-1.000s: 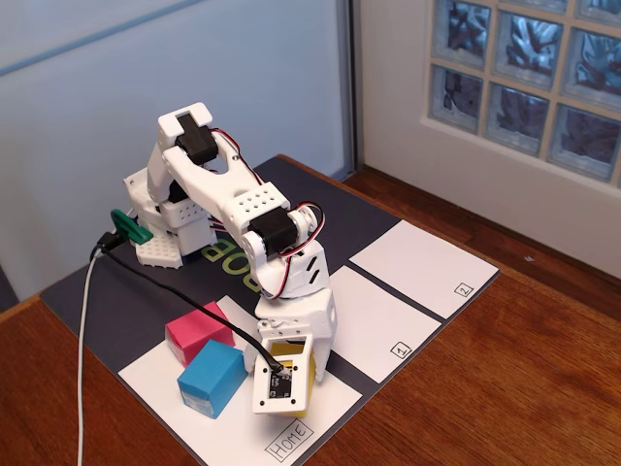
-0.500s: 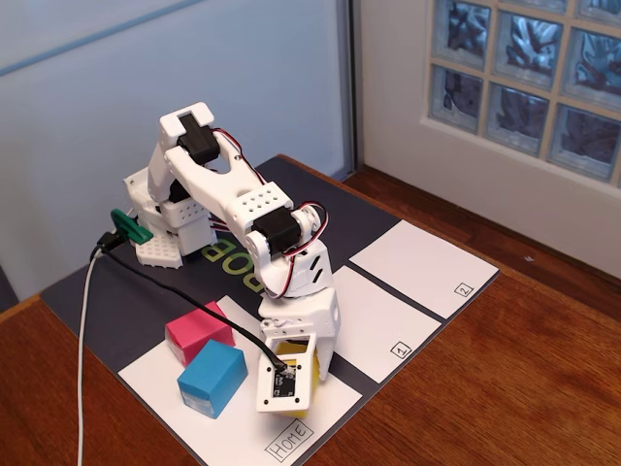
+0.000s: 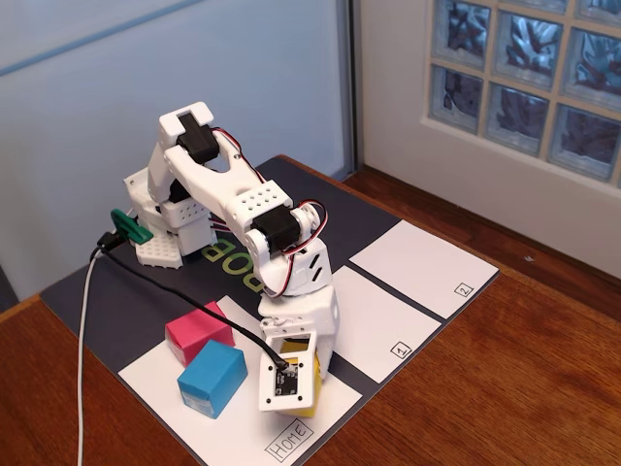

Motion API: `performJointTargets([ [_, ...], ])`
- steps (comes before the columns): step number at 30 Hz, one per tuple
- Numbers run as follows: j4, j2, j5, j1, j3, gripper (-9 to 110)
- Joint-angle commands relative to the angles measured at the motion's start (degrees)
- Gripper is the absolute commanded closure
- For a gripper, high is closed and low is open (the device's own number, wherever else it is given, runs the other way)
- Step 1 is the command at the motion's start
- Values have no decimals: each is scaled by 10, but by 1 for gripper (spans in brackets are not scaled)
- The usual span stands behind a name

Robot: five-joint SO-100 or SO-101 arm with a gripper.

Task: Move box yellow to zone 1

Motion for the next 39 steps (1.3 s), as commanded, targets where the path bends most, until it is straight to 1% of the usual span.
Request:
performJointTargets([
  [1,17,91,-52,1,-20,95],
  [7,23,146,-110,2,-20,96],
  [12,65,196,-176,-22,-20,98],
  [22,193,294,-327,-122,-11,100],
  [28,218,366,-412,-200,55,100],
  [34,204,425,-431,-262,190,100],
  [39,154,434,-388,-270,264,100],
])
